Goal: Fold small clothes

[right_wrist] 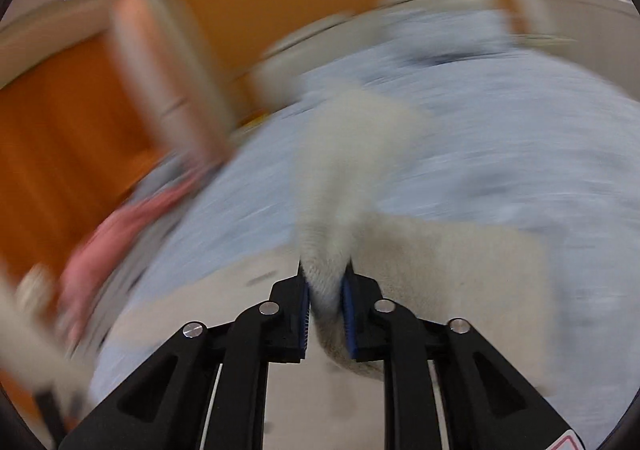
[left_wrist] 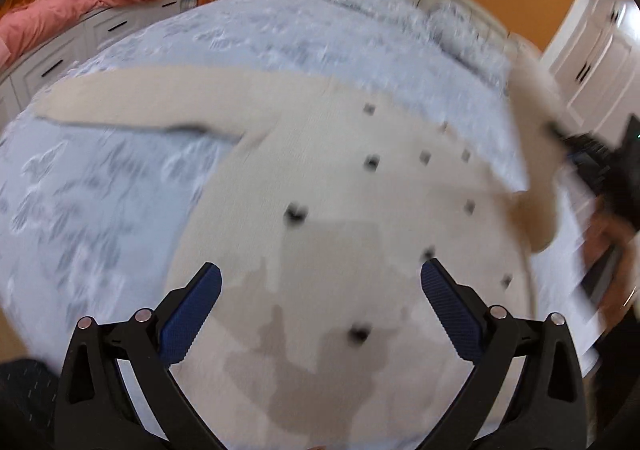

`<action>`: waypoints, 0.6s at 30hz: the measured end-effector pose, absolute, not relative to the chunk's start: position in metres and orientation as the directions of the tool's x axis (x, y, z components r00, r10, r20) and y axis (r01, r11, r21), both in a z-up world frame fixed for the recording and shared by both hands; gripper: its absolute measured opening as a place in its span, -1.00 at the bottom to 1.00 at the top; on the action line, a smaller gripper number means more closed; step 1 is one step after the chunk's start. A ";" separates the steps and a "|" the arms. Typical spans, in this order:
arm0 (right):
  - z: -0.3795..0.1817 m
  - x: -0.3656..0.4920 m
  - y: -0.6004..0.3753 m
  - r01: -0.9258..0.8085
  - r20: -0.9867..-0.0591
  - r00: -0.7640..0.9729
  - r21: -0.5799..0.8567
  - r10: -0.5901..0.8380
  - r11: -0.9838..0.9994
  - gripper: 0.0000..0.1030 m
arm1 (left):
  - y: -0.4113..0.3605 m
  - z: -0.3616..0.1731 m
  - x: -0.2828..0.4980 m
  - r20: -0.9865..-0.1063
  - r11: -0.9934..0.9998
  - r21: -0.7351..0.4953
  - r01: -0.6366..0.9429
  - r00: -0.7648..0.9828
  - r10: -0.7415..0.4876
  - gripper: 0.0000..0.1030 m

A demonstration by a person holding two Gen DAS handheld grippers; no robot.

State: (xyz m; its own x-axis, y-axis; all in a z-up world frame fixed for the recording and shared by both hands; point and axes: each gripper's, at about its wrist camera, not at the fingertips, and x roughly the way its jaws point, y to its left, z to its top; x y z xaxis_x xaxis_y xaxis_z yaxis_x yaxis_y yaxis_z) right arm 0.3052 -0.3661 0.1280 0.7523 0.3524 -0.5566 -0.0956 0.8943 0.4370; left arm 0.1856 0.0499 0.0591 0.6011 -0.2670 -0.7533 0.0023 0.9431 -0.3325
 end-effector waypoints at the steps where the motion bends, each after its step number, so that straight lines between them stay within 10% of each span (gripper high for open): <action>1: 0.119 0.312 -0.334 -0.147 -0.569 0.724 0.426 0.391 0.893 -0.56 | 0.048 0.061 0.198 -0.744 0.936 -0.351 0.005 0.605 -0.283 0.90; 10: 0.034 0.274 -0.326 0.053 -0.681 0.635 0.509 0.364 0.859 0.12 | 0.037 0.011 0.317 -0.728 0.827 -0.560 -0.048 0.505 -0.464 0.90; 16: -0.007 0.231 -0.404 0.293 -0.733 0.616 0.555 0.291 0.778 0.20 | 0.040 -0.031 0.340 -0.712 0.698 -0.671 -0.251 0.480 -0.512 0.90; 18: -0.020 0.238 -0.423 0.348 -0.728 0.617 0.594 0.300 0.725 0.20 | 0.036 -0.029 0.343 -0.715 0.695 -0.665 -0.271 0.497 -0.491 0.52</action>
State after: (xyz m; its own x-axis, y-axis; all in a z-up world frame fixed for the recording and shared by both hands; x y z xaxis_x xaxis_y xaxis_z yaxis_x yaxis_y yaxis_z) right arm 0.2377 -0.4227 -0.0203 0.6170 0.2997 -0.7277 0.3481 0.7254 0.5939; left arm 0.3429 0.0362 -0.0290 0.4971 -0.4909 -0.7155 -0.2710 0.6955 -0.6655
